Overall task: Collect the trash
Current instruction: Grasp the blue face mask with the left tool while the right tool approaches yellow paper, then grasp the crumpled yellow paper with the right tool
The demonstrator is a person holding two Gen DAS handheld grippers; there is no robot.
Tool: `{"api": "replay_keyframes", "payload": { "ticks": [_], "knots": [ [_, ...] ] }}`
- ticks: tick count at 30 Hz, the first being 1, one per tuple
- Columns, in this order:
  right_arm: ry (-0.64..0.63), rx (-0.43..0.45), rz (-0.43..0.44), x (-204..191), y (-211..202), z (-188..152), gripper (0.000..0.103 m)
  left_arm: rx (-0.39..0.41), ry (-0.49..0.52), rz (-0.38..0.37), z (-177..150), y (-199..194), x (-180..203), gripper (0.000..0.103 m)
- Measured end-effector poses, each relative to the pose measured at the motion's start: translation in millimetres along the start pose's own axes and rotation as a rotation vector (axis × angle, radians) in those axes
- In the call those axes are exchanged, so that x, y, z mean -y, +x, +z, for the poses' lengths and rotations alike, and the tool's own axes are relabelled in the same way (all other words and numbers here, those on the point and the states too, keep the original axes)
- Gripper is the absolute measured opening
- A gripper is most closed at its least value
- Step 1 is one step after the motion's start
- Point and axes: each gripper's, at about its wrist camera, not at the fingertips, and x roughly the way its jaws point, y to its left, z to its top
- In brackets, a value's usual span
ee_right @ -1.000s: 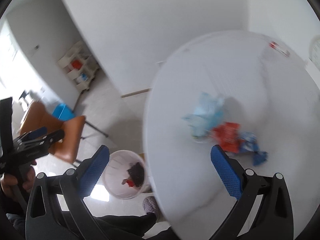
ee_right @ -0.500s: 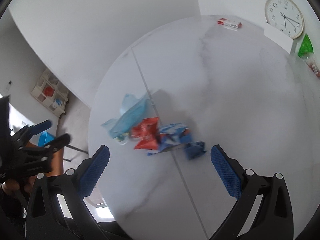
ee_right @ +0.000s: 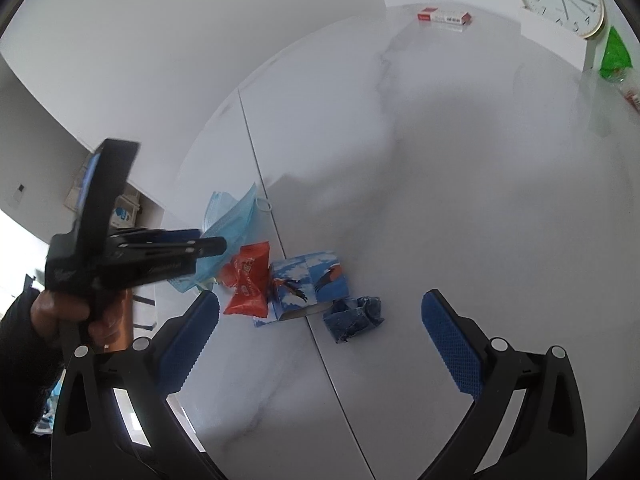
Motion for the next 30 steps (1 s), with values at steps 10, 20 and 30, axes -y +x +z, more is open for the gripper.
{"api": "replay_keyframes", "payload": {
  "ticks": [10,20,30],
  "knots": [
    [-0.126,-0.084,0.071,-33,38,0,0.081,0.054,0.016,-0.024,0,-14,2,0.002],
    [-0.260,-0.121,0.147,-75,80,12,0.059,0.166,-0.101,-0.093,-2,-61,-35,0.002],
    [-0.356,-0.153,0.168,-98,99,13,0.052,0.234,-0.182,-0.087,-18,-88,-67,0.002]
  ]
}}
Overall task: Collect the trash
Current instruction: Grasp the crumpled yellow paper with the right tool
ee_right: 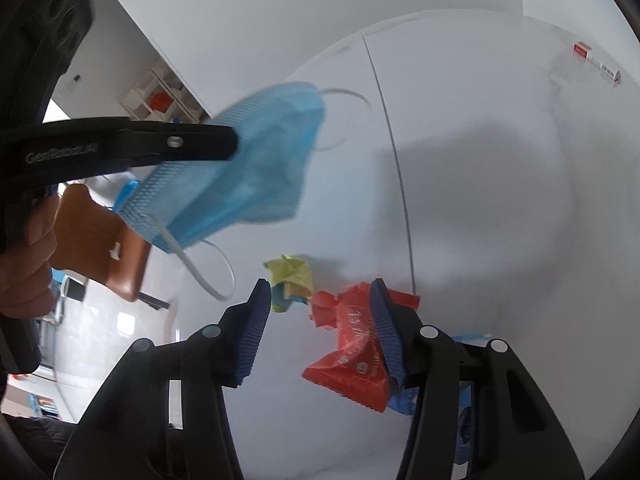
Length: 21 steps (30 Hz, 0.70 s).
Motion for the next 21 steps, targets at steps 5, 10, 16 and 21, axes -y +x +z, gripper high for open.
{"api": "replay_keyframes", "payload": {
  "ticks": [5,10,16,21],
  "knots": [
    [-0.132,-0.066,0.008,-27,19,6,0.052,0.060,-0.056,0.044,-24,-42,-34,0.002],
    [-0.254,-0.148,-0.020,-55,57,13,0.045,0.081,-0.152,0.108,-66,-75,-73,0.002],
    [-0.293,-0.259,-0.108,-62,93,11,0.028,0.088,-0.267,0.161,-110,-100,-114,0.002],
    [-0.300,-0.285,-0.138,-65,99,16,0.026,0.100,-0.349,0.181,-137,-111,-134,0.002]
  ]
}}
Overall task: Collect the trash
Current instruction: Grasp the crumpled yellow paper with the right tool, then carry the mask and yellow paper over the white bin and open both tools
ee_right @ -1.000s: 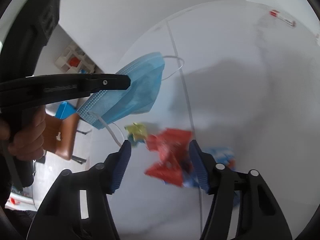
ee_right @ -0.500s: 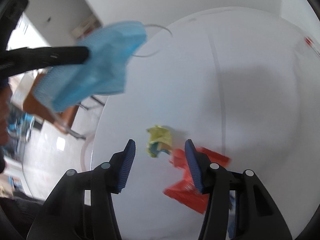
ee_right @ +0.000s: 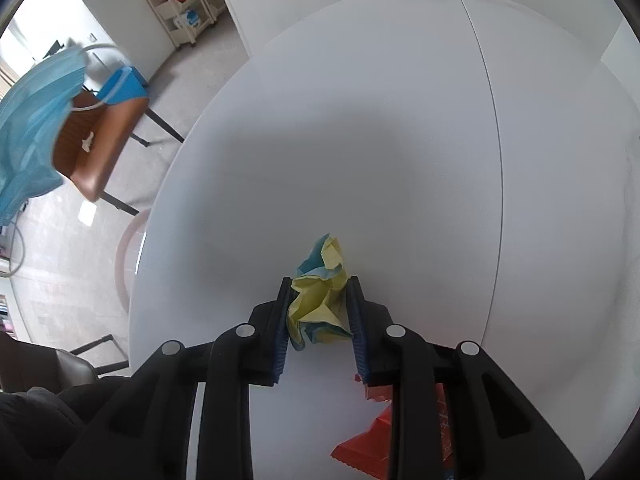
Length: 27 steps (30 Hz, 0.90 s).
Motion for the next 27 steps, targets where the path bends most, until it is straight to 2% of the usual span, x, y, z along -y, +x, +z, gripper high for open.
{"api": "replay_keyframes", "payload": {
  "ticks": [4,8,12,16,18,19,20,22,27],
  "knots": [
    [0.034,0.017,0.010,-4,-11,6,0.025,0.015,-0.047,0.029,-12,-8,-23,0.002],
    [0.033,0.099,0.022,-13,-61,7,0.025,0.000,-0.059,0.062,-28,-13,-52,0.002],
    [0.003,0.195,0.081,-45,-110,5,0.025,-0.074,-0.065,0.066,-46,-1,-79,0.002],
    [-0.020,0.235,0.140,-88,-130,0,0.025,-0.179,-0.076,0.030,-68,25,-102,0.002],
    [-0.027,0.236,0.168,-105,-130,-2,0.025,-0.231,-0.099,0.008,-80,37,-111,0.006],
    [-0.030,0.231,0.186,-118,-125,-1,0.025,-0.262,-0.125,0.000,-86,45,-119,0.018],
    [-0.032,0.224,0.198,-127,-122,0,0.025,-0.284,-0.151,-0.009,-91,51,-127,0.043],
    [-0.040,0.201,0.223,-145,-112,1,0.025,-0.299,-0.202,-0.007,-102,58,-140,0.066],
    [-0.066,0.149,0.259,-174,-94,4,0.025,-0.341,-0.210,-0.029,-114,71,-152,0.077]
  ]
}}
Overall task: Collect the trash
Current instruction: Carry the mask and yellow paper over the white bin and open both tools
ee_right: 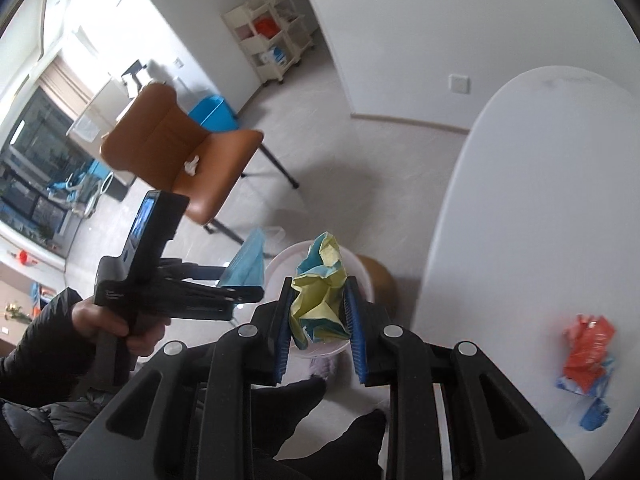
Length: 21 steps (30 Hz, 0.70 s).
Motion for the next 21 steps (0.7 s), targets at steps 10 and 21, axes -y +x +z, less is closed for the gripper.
{"api": "replay_keyframes", "payload": {
  "ticks": [10,21],
  "knots": [
    [-0.032,-0.032,0.005,-23,13,10,0.025,0.031,-0.020,-0.106,-6,-15,-9,0.084],
    [-0.064,-0.147,0.036,-36,75,2,0.029,0.178,-0.060,0.026,-22,-72,-23,0.091]
  ]
}}
